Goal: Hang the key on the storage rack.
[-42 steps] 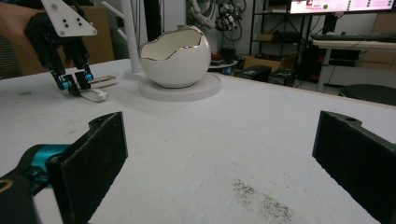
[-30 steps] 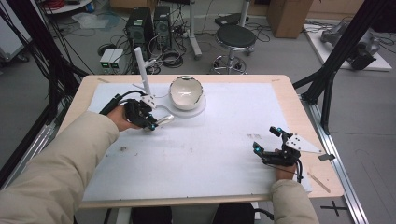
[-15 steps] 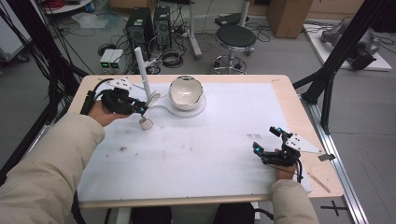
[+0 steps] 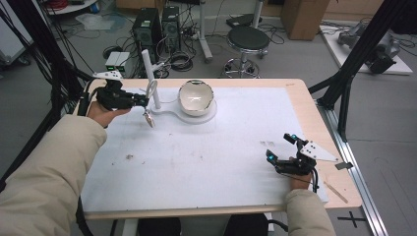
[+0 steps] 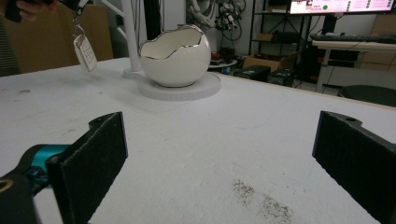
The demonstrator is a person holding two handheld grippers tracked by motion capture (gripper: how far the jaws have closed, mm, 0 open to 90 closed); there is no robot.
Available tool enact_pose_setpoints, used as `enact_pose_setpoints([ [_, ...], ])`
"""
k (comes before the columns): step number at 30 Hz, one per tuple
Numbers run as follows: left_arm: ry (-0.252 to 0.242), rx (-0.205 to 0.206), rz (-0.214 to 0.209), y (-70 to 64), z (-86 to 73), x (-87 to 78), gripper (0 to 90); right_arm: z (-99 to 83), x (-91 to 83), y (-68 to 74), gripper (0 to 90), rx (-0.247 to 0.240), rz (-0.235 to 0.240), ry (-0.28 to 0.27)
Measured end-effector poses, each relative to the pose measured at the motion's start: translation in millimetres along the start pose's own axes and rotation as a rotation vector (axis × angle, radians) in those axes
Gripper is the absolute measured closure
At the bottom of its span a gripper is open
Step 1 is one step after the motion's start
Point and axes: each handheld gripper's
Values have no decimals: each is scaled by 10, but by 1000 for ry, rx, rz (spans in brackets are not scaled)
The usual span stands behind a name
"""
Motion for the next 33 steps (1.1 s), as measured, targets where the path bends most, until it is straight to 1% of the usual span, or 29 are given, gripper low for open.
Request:
enact_pose_setpoints([
  [1, 0, 0, 0, 0, 0, 0, 741, 0, 0, 0, 23, 1, 0, -1],
  [2, -3, -8, -2, 31, 6, -1, 741, -1, -1, -1, 23, 3, 0, 0],
  [7, -10, -56, -8, 108, 2, 26, 741, 0, -1, -3, 24, 3, 2, 0],
  [12, 4, -70, -2, 161, -18, 50, 741, -1, -1, -1, 24, 1, 1, -1],
  [16, 12, -92, 0, 222, -39, 86, 741, 0, 0, 0, 23, 1, 1, -1],
  [18, 16, -99, -14, 246, -46, 109, 741, -1, -2, -1, 24, 3, 1, 0],
  [19, 16, -105, -10, 250, -48, 121, 741, -1, -1, -3, 24, 3, 2, 0],
  [20, 12, -109, -18, 264, -53, 130, 741, -1, -2, -4, 24, 3, 3, 1],
  [24, -1, -127, -20, 299, -65, 137, 741, -1, -2, -3, 23, 3, 3, 0],
  [26, 4, -132, -24, 321, -73, 138, 741, -1, -2, -4, 23, 3, 3, 1],
  [27, 6, -141, -26, 335, -81, 144, 741, -2, -6, 1, 24, 12, 5, 6],
  [28, 5, -147, -29, 341, -85, 151, 741, -1, -3, -3, 24, 5, 4, 2],
  [33, 7, -168, -34, 390, -105, 176, 740, -1, -1, -3, 24, 3, 3, 0],
])
Point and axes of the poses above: each handheld gripper's, and its own axes: x roughly forward along the jaws, z roughly out of its top, y roughly to its left, and after that the axes turned 12 degrees about y, right-handed
